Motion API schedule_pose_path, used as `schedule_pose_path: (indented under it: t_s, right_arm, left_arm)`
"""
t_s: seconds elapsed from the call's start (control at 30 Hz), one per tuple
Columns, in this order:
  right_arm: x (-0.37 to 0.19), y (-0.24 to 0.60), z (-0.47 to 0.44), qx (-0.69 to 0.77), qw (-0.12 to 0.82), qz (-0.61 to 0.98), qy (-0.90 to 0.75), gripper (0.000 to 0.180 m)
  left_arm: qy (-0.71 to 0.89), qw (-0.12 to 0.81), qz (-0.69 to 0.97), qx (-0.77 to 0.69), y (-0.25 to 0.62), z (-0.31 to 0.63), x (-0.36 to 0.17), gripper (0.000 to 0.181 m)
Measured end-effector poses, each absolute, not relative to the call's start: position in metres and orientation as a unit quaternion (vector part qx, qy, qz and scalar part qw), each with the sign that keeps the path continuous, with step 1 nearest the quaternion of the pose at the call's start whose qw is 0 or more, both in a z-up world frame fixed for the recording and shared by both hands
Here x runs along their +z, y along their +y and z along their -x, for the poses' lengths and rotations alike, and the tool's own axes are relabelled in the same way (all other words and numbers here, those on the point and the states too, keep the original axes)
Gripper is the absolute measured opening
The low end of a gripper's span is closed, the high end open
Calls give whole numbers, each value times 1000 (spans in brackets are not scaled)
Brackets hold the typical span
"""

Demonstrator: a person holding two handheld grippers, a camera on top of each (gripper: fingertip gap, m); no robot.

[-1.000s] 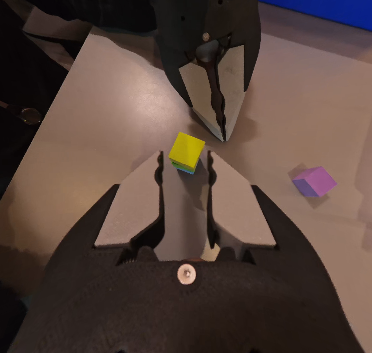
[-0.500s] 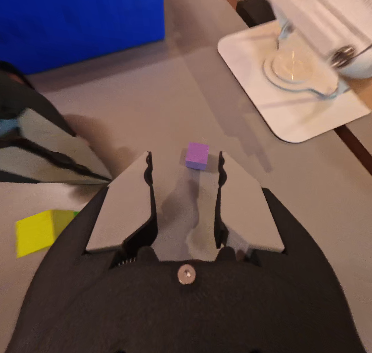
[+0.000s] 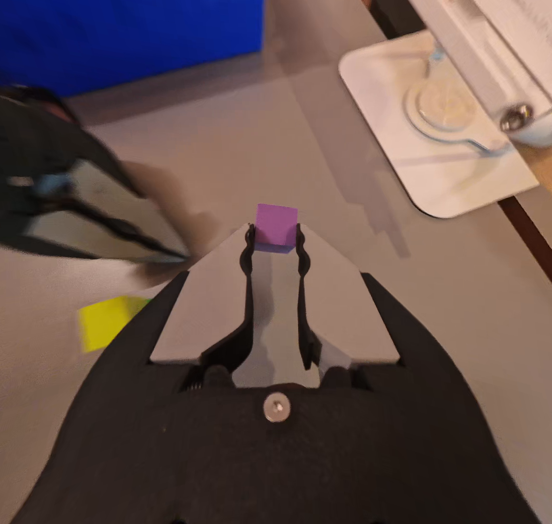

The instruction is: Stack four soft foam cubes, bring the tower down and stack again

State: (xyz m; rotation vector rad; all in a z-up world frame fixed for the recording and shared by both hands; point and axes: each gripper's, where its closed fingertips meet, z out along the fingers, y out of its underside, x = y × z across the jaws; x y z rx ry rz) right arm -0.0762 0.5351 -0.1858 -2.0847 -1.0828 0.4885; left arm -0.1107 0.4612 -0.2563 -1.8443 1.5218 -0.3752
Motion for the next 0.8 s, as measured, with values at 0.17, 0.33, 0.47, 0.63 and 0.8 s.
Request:
schedule_pose_path:
  t_s: [0.17,0.33,0.47,0.63,0.8]
  right_arm:
    - [-147,477,85,234,322,751,-526,25]
    - [-151,439,85,234,269,721,-594,25]
    - [-160,426,86,227,237,714,-618,25]
    - [-164,419,88,224,222,717,-622,25]
    - [-164,421,91,222,230,723,-612,25]
  left_arm:
    - [583,350,717,-155,461,111,-256,0]
    - [583,350,716,-155,461,111,-256,0]
    - [583,350,717,-156,461,111,-256,0]
    - [583,350,716,-155,461,111,-256,0]
    - [584,351,716,-153,461,111,-256,0]
